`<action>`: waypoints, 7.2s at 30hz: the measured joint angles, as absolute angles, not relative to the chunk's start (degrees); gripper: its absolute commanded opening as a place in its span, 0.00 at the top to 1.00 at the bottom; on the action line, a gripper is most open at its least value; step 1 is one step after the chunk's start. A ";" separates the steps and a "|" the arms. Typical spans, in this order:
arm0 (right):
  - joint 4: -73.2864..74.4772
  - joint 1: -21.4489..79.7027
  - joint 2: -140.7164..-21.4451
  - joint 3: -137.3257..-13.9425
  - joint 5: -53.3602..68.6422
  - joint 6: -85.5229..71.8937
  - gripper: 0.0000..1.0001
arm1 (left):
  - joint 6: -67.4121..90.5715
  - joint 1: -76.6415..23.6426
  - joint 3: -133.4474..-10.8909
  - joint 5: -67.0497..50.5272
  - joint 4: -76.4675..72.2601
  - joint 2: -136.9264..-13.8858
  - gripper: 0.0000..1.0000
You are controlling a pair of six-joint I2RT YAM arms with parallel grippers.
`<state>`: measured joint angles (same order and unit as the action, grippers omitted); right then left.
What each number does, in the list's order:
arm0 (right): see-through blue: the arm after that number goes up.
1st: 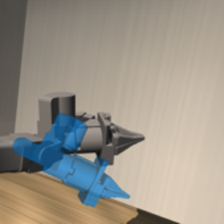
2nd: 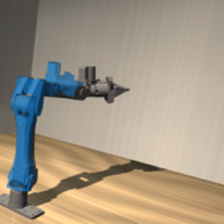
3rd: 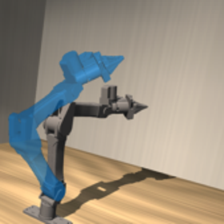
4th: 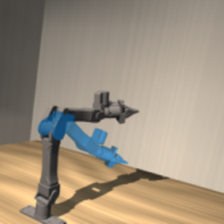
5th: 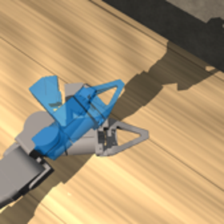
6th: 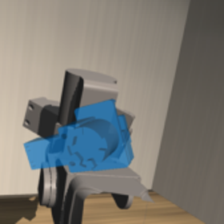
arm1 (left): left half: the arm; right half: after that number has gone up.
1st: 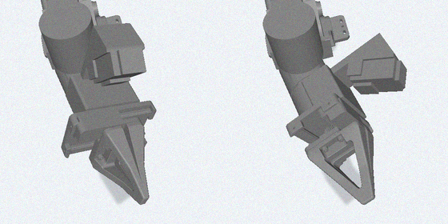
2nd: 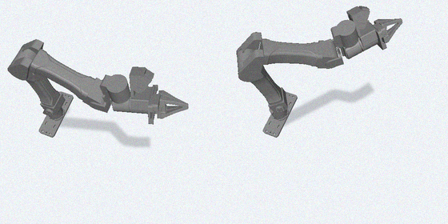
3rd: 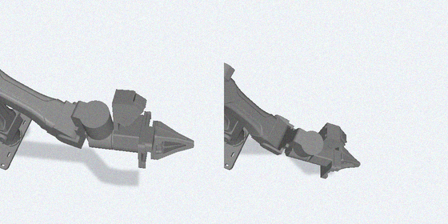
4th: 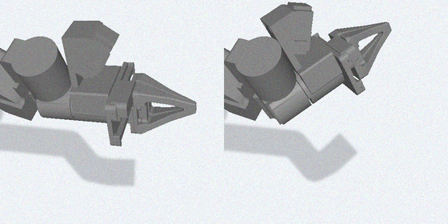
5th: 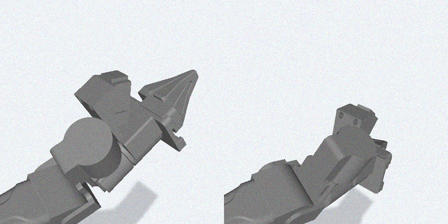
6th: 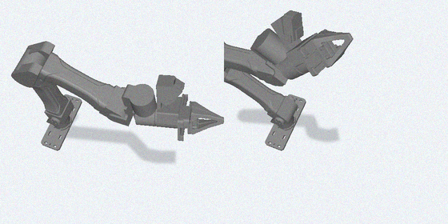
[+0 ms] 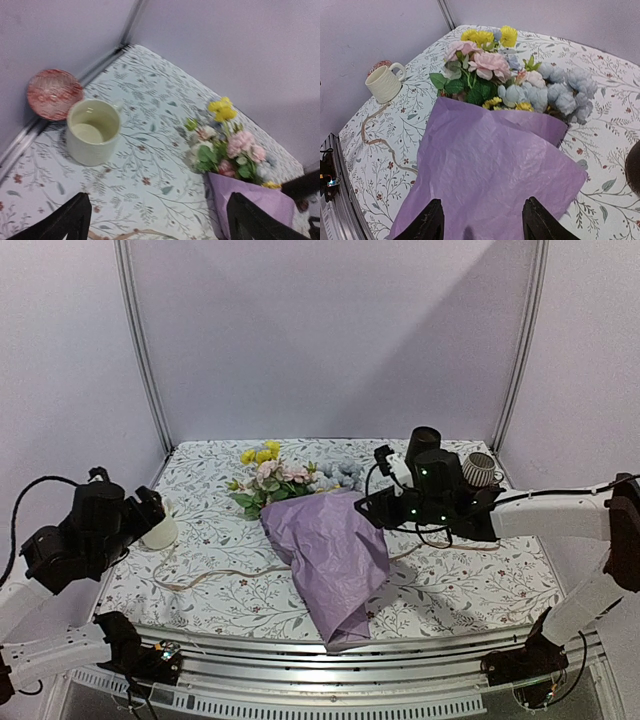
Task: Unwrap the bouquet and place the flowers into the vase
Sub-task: Adjust the folded bouquet at the center of the board, then unfold the folded wrapping paper from the folded wrapping paper, then adjust the 2/3-folded wrapping paper at the center of the board, then unfold the two-thirds folded wrapping paper into folded wrapping paper.
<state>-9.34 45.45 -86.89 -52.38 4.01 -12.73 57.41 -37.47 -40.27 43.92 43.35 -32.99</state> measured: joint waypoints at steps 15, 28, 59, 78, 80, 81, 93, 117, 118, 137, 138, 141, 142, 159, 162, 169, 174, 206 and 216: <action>-10.52 39.55 -85.91 -42.52 9.89 -21.80 0.03 | 43.42 -37.34 -25.10 -0.58 -1.89 -63.96 0.02; -23.57 32.29 -90.06 -37.10 26.52 -32.18 0.13 | 41.98 -37.32 -26.06 -14.26 -23.55 -84.27 0.07; -49.47 26.11 -97.95 -27.88 44.23 -44.99 0.97 | 39.16 -34.92 -45.04 -26.96 -33.41 -110.50 0.28; -38.41 27.59 -89.19 -32.23 45.54 -37.43 0.93 | 35.16 -34.92 -43.81 -23.59 -30.04 -103.83 0.10; -36.71 30.22 -89.19 -34.52 45.52 -35.97 0.93 | 33.91 -34.92 -42.46 -21.08 -27.44 -98.48 0.10; -35.83 31.73 -89.19 -35.66 45.45 -35.16 0.93 | 33.34 -34.92 -41.87 -19.55 -26.00 -95.57 0.09; -28.05 53.89 -93.71 -52.93 39.16 -24.51 0.80 | 31.48 -34.85 -34.46 -9.39 -8.38 -64.95 0.08; 0.89 65.23 -103.37 -70.02 11.16 -7.25 0.34 | 28.21 -34.85 -37.82 0.08 12.62 -49.60 0.08; 0.91 65.23 -103.02 -69.19 10.68 -7.22 0.33 | 28.03 -34.85 -38.22 1.19 13.39 -48.77 0.08; -8.82 65.23 -89.12 -54.85 0.62 -7.90 0.21 | 26.46 -34.85 -37.10 8.60 14.92 -35.18 0.07; -9.63 65.23 -88.40 -54.24 0.27 -7.92 0.21 | 26.11 -34.85 -37.43 8.71 15.18 -35.29 0.07; -12.36 65.23 -85.38 -51.64 -0.78 -7.88 0.18 | 24.75 -34.85 -39.83 9.78 17.23 -35.97 0.07; -13.37 65.23 -84.20 -50.50 -1.04 -7.88 0.19 | 24.34 -34.85 -40.97 10.15 17.93 -36.14 0.07; -8.91 65.28 -93.43 -54.00 -6.20 -10.13 0.23 | 20.73 -35.46 -47.97 -8.08 18.85 -55.79 0.13; -8.60 65.78 -96.23 -54.83 -4.86 -11.11 0.23 | 20.73 -36.38 -50.96 -8.25 18.70 -57.89 0.14; -9.52 67.75 -99.77 -55.81 -2.96 -13.30 0.23 | 21.06 -39.55 -52.40 -7.99 18.46 -62.02 0.20; -9.23 67.88 -99.77 -55.94 -4.67 -13.58 0.23 | 22.92 -40.49 -50.11 -4.16 22.83 -65.14 0.22; 11.14 71.33 -111.33 -71.70 -18.61 -14.11 0.23 | 39.99 -40.49 -47.62 19.16 40.07 -91.24 0.14; 16.23 72.73 -115.79 -75.77 -25.26 -14.13 0.59 | 42.19 -40.51 -48.27 23.86 42.09 -91.94 0.15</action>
